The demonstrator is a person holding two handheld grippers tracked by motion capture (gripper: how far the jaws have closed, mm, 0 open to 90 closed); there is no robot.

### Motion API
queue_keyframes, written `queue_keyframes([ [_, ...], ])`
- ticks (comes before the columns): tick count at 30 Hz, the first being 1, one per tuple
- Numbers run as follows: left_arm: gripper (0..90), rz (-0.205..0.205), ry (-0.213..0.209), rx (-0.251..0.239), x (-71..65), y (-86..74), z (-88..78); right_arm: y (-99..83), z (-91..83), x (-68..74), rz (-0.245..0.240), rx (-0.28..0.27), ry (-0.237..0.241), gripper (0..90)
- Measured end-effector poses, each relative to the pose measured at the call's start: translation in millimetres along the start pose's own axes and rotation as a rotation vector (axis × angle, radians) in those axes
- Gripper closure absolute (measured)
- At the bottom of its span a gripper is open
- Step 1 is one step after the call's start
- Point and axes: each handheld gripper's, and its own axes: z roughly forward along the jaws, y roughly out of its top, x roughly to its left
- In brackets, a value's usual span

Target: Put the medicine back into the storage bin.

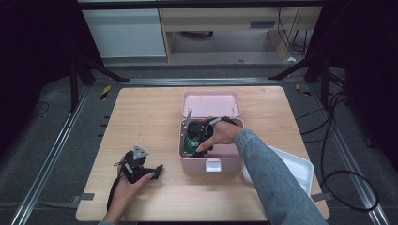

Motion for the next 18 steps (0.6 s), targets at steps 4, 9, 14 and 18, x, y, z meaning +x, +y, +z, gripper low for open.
queue_keyframes([
  [4, 2.4, 0.000, 0.000, 0.000, 0.0, 0.0, 0.0, 0.3, 0.9, 0.8, 0.004, 0.011, -0.005, 12.7],
  [9, 2.4, 0.000, 0.000, 0.000, 0.0, 0.0, 0.0, -3.6, -14.0, 2.0, 0.046, 0.001, -0.036, 6.7],
  [14, 2.4, 0.000, 0.000, -0.001, 0.0, 0.0, 0.1, -9.8, -35.0, 6.8, 0.072, -0.056, -0.084, 6.4],
  [18, 2.4, 0.000, 0.001, -0.001, 0.0, 0.0, 0.0, -21.0, -57.1, 10.7, 0.102, -0.123, -0.127, 8.9],
])
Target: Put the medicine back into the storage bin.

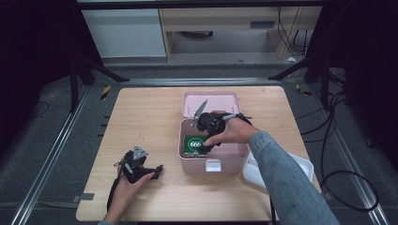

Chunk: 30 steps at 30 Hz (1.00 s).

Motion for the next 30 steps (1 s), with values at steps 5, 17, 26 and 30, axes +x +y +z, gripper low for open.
queue_keyframes([
  [5, 2.4, 0.000, 0.000, 0.000, 0.0, 0.0, 0.0, -18.2, -34.5, -3.0, 0.069, -0.081, -0.099, 14.6],
  [17, 2.4, -0.002, 0.000, 0.000, -0.1, 0.0, 0.1, -86.4, -106.5, -11.6, 0.243, -0.189, -0.259, 26.6],
  [26, 2.4, -0.002, 0.001, 0.001, -0.3, 0.0, 0.0, -136.3, -137.3, -1.5, 0.325, -0.188, -0.310, 35.7],
  [30, 2.4, -0.002, 0.001, 0.001, -0.3, 0.0, 0.0, -156.3, -141.0, 4.9, 0.350, -0.165, -0.315, 39.4],
])
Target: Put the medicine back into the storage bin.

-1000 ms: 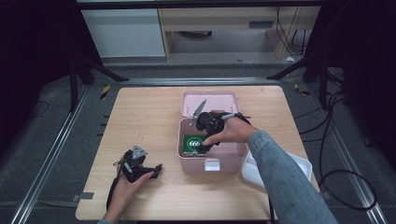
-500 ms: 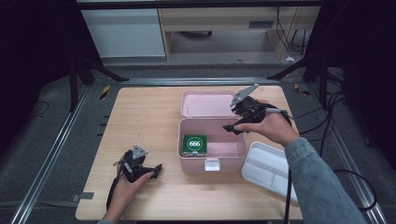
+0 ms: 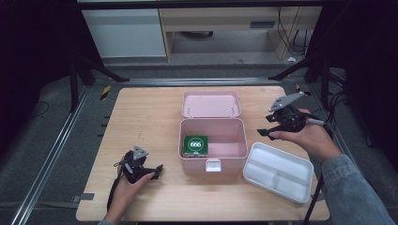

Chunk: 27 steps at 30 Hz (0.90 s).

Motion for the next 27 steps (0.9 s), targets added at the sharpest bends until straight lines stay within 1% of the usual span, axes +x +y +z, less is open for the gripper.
queue_keyframes([
  [2, 2.4, 0.000, 0.000, 0.000, 0.0, 0.0, 0.0, -8.6, -2.0, -0.5, 0.009, 0.008, -0.005, 41.8],
  [5, 2.4, 0.000, 0.000, 0.000, 0.0, 0.0, 0.0, -20.3, -3.2, 0.5, 0.030, 0.027, 0.003, 45.6],
  [9, 2.4, 0.000, 0.000, 0.000, 0.0, 0.0, 0.0, -36.9, 0.8, 2.7, 0.035, 0.059, 0.016, 49.8],
  [12, 2.4, 0.000, 0.000, 0.000, -0.3, -0.3, 0.4, -47.6, 5.7, 4.0, 0.030, 0.068, 0.040, 53.0],
  [14, 2.4, 0.000, 0.000, 0.000, -0.3, -0.3, 0.4, -53.9, 9.3, 4.6, 0.029, 0.083, 0.049, 56.2],
  [15, 2.4, 0.000, 0.000, 0.000, -0.3, -0.3, 0.4, -60.3, 13.7, 5.8, 0.031, 0.100, 0.064, 58.5],
  [16, 2.4, 0.000, 0.000, 0.000, -0.3, -0.3, 0.4, -63.3, 15.8, 6.9, 0.031, 0.111, 0.069, 59.5],
  [17, 2.4, 0.001, 0.001, 0.000, -0.3, -0.3, 0.4, -63.3, 15.8, 6.9, 0.031, 0.111, 0.069, 59.5],
  [18, 2.4, 0.000, 0.000, 0.000, -0.3, -0.3, 0.4, -66.2, 17.8, 8.0, 0.022, 0.120, 0.076, 60.7],
  [21, 2.4, 0.000, 0.001, 0.000, -0.3, -0.3, 0.4, -74.3, 23.3, 11.6, 0.020, 0.142, 0.096, 63.8],
  [24, 2.4, 0.001, 0.001, 0.000, -0.3, -0.3, 0.4, -81.3, 30.4, 15.4, 0.012, 0.188, 0.114, 65.7],
  [25, 2.4, 0.000, 0.000, 0.000, -0.3, -0.3, 0.4, -83.7, 33.7, 16.5, 0.003, 0.203, 0.120, 66.3],
  [27, 2.4, 0.000, 0.000, 0.000, -0.3, -0.3, 0.4, -86.2, 37.8, 17.5, 0.004, 0.213, 0.132, 66.8],
])
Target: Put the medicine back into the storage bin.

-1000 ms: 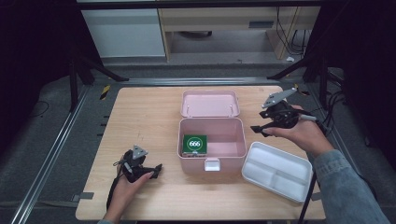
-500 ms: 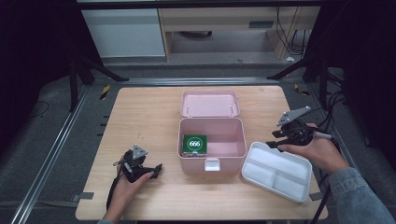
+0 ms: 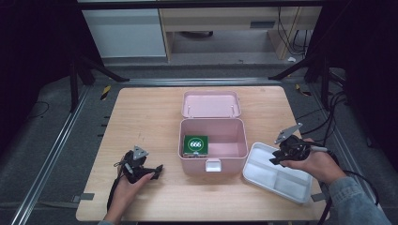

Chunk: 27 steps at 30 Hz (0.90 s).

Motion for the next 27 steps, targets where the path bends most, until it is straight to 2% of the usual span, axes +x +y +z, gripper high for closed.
queue_keyframes([
  [7, 2.4, 0.000, 0.000, 0.000, 0.0, 0.0, 0.0, -2.5, 18.2, 2.2, -0.021, 0.065, 0.027, 70.0],
  [14, 2.4, 0.000, 0.000, 0.000, 0.0, 0.0, 0.0, -7.6, 34.5, 0.3, -0.044, 0.153, 0.026, 71.7],
  [27, 2.4, 0.000, 0.000, -0.001, 0.0, 0.0, 0.0, -8.3, 46.9, -2.9, -0.060, 0.225, 0.050, 79.8],
])
